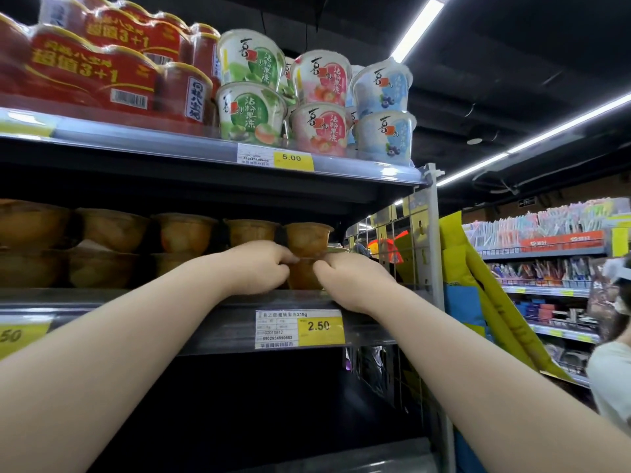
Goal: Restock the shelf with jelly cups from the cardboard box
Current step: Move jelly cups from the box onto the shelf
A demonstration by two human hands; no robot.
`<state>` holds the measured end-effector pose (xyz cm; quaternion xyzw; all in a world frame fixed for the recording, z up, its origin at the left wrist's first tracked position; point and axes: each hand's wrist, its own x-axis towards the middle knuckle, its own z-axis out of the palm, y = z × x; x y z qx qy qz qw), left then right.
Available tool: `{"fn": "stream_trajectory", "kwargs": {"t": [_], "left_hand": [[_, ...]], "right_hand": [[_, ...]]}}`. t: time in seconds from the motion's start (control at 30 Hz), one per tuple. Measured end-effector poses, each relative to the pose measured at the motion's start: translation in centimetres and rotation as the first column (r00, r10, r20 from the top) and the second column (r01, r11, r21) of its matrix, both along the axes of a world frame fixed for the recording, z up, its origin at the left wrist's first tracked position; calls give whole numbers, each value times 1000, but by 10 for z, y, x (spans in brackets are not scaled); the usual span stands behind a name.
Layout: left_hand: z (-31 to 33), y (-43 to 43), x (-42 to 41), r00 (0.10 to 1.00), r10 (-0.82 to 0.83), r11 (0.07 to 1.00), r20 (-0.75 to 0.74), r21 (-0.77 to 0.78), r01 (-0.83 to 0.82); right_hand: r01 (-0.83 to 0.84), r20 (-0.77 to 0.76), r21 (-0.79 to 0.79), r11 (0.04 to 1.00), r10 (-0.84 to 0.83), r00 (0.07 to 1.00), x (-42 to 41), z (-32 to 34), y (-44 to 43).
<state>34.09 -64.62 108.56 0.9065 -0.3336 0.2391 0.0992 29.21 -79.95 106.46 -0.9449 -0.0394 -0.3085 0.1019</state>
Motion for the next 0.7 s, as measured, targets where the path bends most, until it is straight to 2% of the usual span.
{"fn": "stream_trajectory", "kwargs": {"t": [0.1, 0.2, 0.23, 0.33, 0.47, 0.7], "left_hand": [[-2, 17, -17, 971, 87, 996, 224, -22, -84], [-20, 43, -35, 937, 112, 994, 330, -44, -103], [-30, 52, -41, 930, 112, 993, 350, -57, -98], [-61, 84, -58, 915, 155, 986, 373, -5, -165], [-88, 143, -89, 886, 262, 936, 384, 123, -330], [-152, 271, -167, 900, 372, 879, 228, 225, -420]], "right_hand": [[69, 217, -114, 991, -43, 975, -6, -15, -1], [42, 488, -161, 986, 43, 872, -11, -46, -1], [19, 509, -146, 989, 59, 859, -14, -57, 1], [64, 382, -121, 991, -13, 924, -32, -85, 19], [-11, 284, -169, 986, 60, 957, -64, -111, 61], [-114, 172, -121, 986, 134, 976, -127, -163, 163]]}}
